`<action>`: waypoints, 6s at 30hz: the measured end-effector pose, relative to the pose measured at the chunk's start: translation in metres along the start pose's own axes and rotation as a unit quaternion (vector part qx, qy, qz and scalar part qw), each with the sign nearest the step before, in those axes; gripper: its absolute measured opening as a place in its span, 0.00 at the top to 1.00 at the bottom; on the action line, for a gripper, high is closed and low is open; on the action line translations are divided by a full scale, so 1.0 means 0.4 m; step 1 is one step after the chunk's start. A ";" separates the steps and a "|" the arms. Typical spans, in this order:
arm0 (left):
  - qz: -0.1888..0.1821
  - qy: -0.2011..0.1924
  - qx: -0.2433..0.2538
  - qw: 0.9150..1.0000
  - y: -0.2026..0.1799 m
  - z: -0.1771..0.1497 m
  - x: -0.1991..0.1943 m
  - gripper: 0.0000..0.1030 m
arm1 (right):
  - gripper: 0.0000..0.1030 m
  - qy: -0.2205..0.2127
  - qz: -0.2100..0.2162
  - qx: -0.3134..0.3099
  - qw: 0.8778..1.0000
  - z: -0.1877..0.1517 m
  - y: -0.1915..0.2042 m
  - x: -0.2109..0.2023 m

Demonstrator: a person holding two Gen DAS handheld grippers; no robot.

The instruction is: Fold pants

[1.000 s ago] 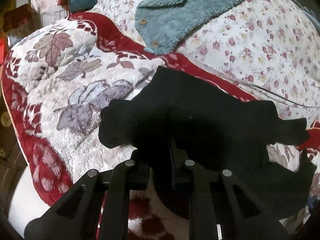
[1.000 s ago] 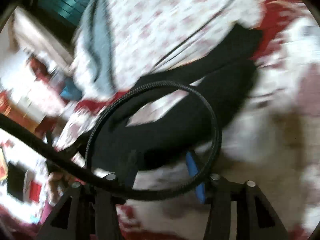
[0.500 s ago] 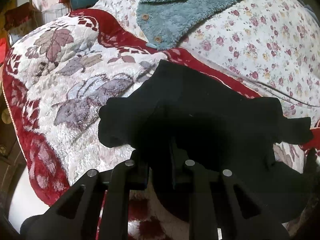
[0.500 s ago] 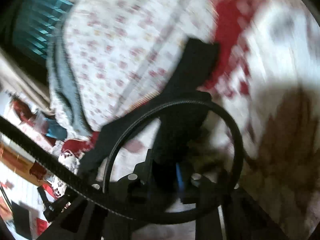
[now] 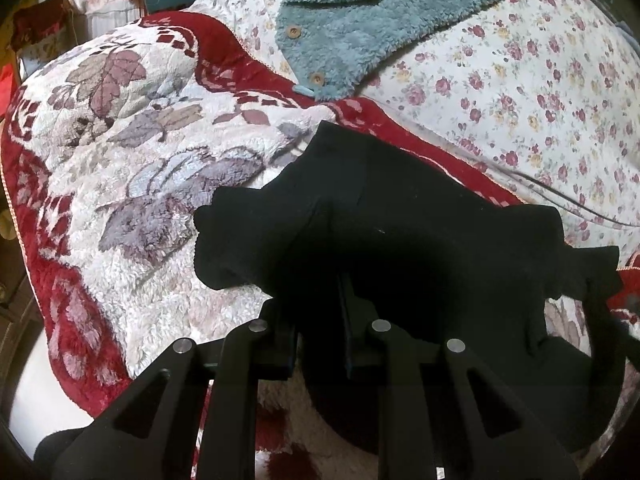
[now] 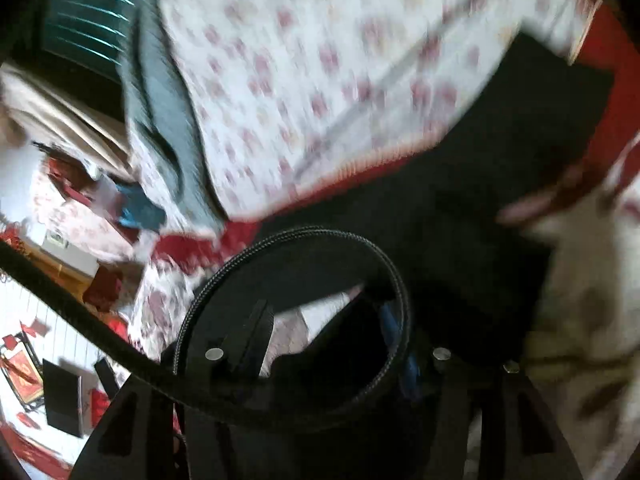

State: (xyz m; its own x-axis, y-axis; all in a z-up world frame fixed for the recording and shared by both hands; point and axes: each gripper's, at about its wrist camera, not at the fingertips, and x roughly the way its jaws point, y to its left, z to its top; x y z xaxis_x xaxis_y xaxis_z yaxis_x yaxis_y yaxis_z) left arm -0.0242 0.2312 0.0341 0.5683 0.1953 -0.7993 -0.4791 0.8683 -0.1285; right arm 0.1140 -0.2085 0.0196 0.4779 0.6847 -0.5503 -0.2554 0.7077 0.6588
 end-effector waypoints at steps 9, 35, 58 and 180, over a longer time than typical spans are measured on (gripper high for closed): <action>-0.002 0.004 -0.004 1.000 -0.001 0.004 0.005 0.84 | 0.46 0.008 -0.114 0.058 0.992 -0.006 -0.173 -0.041; -0.003 0.011 -0.026 1.000 0.061 -0.023 -0.034 0.65 | 0.84 0.026 -0.341 -0.098 0.934 -0.255 -0.090 -0.281; -0.217 0.054 0.191 0.956 -0.284 0.096 -0.048 0.32 | 0.37 -0.080 -0.203 -0.115 0.969 0.141 -0.026 -0.221; -0.220 0.073 -0.182 0.956 0.165 0.251 0.046 0.31 | 0.40 0.115 0.075 -0.135 0.981 -0.356 0.243 -0.028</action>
State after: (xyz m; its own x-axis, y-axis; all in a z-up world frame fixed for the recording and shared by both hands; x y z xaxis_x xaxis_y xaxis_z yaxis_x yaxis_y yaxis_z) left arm 0.0217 0.3380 0.0699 0.6815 -0.2410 -0.6910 -0.4311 0.6308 -0.6451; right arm -0.0359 -0.1223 0.0166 0.2238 0.7838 -0.5793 -0.5358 0.5955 0.5987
